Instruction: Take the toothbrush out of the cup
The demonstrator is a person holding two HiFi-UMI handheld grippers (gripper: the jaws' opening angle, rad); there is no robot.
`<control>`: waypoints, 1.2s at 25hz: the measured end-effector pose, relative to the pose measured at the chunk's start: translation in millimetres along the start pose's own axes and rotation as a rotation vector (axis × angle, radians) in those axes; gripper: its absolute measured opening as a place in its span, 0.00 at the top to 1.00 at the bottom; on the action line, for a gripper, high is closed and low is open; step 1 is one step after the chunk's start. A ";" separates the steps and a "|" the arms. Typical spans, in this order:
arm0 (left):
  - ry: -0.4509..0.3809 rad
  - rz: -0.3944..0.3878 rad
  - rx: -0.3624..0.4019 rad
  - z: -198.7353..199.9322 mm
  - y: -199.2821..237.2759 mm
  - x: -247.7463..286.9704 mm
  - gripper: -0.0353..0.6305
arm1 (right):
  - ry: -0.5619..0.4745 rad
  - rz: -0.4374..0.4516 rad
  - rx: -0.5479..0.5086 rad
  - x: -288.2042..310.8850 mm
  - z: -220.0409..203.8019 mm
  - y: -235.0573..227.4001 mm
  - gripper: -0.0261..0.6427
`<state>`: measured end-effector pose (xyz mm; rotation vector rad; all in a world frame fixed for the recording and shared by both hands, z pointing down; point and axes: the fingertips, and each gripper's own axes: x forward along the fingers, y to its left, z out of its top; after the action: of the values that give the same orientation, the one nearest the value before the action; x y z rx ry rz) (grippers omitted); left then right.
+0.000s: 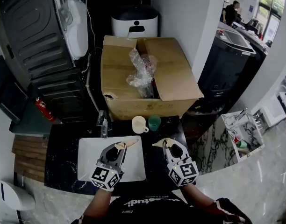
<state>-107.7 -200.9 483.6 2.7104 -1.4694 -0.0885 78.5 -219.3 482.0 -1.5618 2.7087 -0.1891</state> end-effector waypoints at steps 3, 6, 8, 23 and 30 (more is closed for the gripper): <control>0.004 -0.006 0.012 0.8 -2.2 1.9 0.87 | 0.012 -0.005 -0.012 0.1 -0.9 -0.2 0.83; 0.007 -0.009 0.021 1.1 -3.5 3.2 0.87 | 0.029 -0.014 -0.035 0.3 -2.9 0.8 0.83; 0.008 -0.013 0.024 1.2 -4.4 4.1 0.87 | 0.033 -0.019 -0.049 0.1 -3.4 0.9 0.83; 0.002 -0.021 0.012 3.0 -4.8 5.0 0.87 | 0.032 -0.002 -0.057 1.2 -0.8 6.5 0.83; -0.001 -0.026 0.011 3.9 -3.4 8.4 0.87 | 0.030 -0.004 -0.055 3.6 -0.3 4.8 0.83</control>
<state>-100.6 -206.2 479.3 2.7392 -1.4398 -0.0834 72.5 -220.0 482.0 -1.5908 2.7568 -0.1397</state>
